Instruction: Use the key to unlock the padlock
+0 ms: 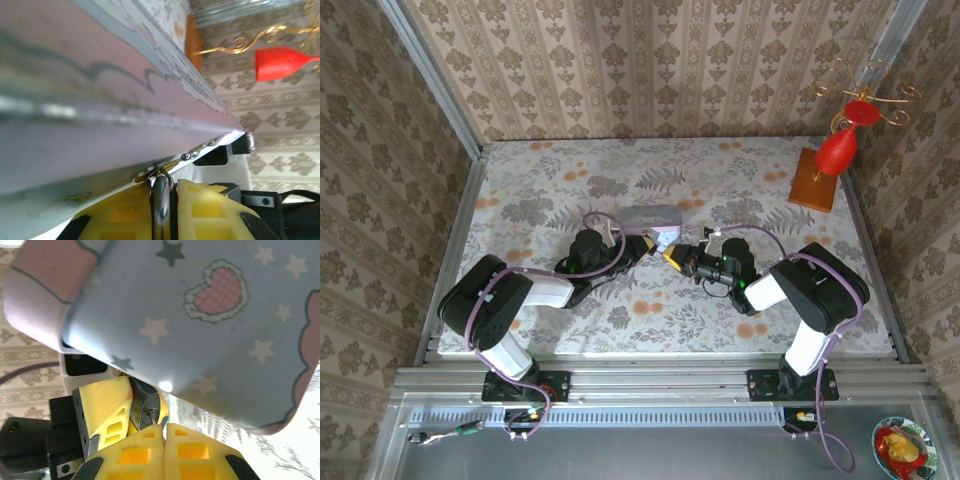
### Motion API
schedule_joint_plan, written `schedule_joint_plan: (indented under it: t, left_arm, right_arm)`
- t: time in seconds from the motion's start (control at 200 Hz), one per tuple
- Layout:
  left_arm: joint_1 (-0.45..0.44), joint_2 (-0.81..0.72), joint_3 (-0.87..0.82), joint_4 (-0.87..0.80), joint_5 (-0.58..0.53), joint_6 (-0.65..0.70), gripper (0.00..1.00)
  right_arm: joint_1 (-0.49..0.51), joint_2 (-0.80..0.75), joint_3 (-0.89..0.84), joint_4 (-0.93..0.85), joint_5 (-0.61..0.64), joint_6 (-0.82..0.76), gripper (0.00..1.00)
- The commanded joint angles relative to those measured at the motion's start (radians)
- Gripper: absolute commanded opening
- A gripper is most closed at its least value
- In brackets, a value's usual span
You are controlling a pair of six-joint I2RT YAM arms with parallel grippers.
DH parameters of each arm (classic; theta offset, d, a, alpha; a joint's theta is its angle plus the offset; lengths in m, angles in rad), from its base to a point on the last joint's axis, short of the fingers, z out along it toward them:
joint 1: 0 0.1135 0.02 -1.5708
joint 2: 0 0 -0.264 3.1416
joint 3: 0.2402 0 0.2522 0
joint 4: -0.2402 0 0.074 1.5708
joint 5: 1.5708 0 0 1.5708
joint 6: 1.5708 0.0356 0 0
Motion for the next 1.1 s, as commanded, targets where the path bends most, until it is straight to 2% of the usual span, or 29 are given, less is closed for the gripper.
schedule_joint_plan:
  t: [0.0,0.085,0.2,0.3,0.42,0.54,0.685,0.89,1.095]
  left_arm:
    - [-0.062,-0.045,0.045,-0.219,0.121,0.118,0.07]
    - [-0.059,-0.063,0.068,-0.365,0.076,0.191,0.07]
    - [-0.05,-0.062,0.078,-0.418,0.058,0.224,0.07]
    - [-0.05,-0.046,0.09,-0.446,0.044,0.239,0.07]
    - [-0.052,-0.03,0.08,-0.379,0.06,0.213,0.09]
    - [-0.057,-0.028,0.081,-0.385,0.048,0.208,0.1]
    - [-0.061,-0.022,0.065,-0.284,0.062,0.148,0.08]
    - [-0.099,0.013,0.037,-0.041,0.064,-0.003,0.07]
    - [-0.114,0.008,0.002,0.089,0.065,-0.097,0.07]
  right_arm:
    - [0.022,-0.091,-0.008,-0.157,0.041,-0.117,0.0]
    - [0.022,-0.175,-0.023,-0.303,0.066,-0.193,0.0]
    - [0.023,-0.248,-0.021,-0.434,0.071,-0.256,0.0]
    - [0.025,-0.262,-0.019,-0.452,0.059,-0.27,0.0]
    - [0.033,-0.25,-0.021,-0.429,0.056,-0.264,0.0]
    - [0.04,-0.238,-0.027,-0.395,0.062,-0.248,0.0]
    - [0.068,-0.218,-0.022,-0.345,0.069,-0.224,0.0]
    - [0.086,-0.178,-0.037,-0.19,0.09,-0.14,0.0]
    - [0.084,-0.192,-0.042,-0.182,0.131,-0.13,0.0]
